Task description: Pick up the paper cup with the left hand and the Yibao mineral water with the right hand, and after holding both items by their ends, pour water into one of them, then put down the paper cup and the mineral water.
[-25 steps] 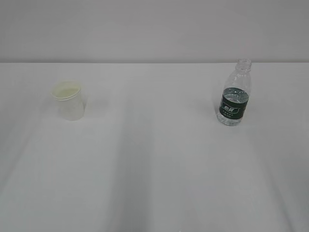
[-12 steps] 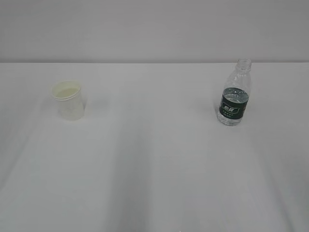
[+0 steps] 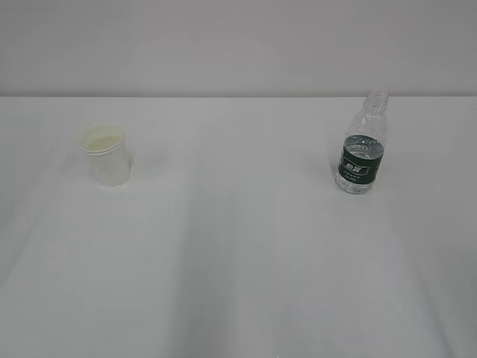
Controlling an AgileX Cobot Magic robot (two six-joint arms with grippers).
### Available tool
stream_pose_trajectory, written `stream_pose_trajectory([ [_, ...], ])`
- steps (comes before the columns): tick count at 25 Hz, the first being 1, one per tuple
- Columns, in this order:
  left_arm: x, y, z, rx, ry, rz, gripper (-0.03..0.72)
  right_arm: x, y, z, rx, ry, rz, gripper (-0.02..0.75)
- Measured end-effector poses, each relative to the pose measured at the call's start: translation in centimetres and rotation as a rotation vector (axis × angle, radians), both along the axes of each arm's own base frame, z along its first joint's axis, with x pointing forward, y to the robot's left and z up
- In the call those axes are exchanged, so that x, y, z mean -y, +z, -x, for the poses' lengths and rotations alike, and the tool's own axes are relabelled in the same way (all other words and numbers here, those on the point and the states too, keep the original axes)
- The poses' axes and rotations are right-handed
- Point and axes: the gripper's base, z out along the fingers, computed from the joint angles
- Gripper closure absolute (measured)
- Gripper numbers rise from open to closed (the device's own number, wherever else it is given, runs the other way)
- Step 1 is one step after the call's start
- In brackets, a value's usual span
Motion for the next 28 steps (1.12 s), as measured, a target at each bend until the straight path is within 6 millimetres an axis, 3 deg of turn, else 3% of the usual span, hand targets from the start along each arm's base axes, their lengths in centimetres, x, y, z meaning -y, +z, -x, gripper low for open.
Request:
stream_pose_trajectory([
  [6, -0.1, -0.1, 0.7, -0.028, 0.006, 0.007, 0.167, 0.0, 0.0, 0.0, 0.000, 0.000, 0.000, 0.153],
  [17, -0.4, -0.7, 0.7, -0.087, 0.044, -0.148, 0.190, 0.1, 0.0, 0.0, 0.004, -0.006, 0.025, 0.153],
  [28, -0.1, -1.9, 0.8, -0.224, 0.012, 0.081, 0.199, 0.1, 1.2, -0.5, 0.151, -0.002, 0.037, 0.153],
])
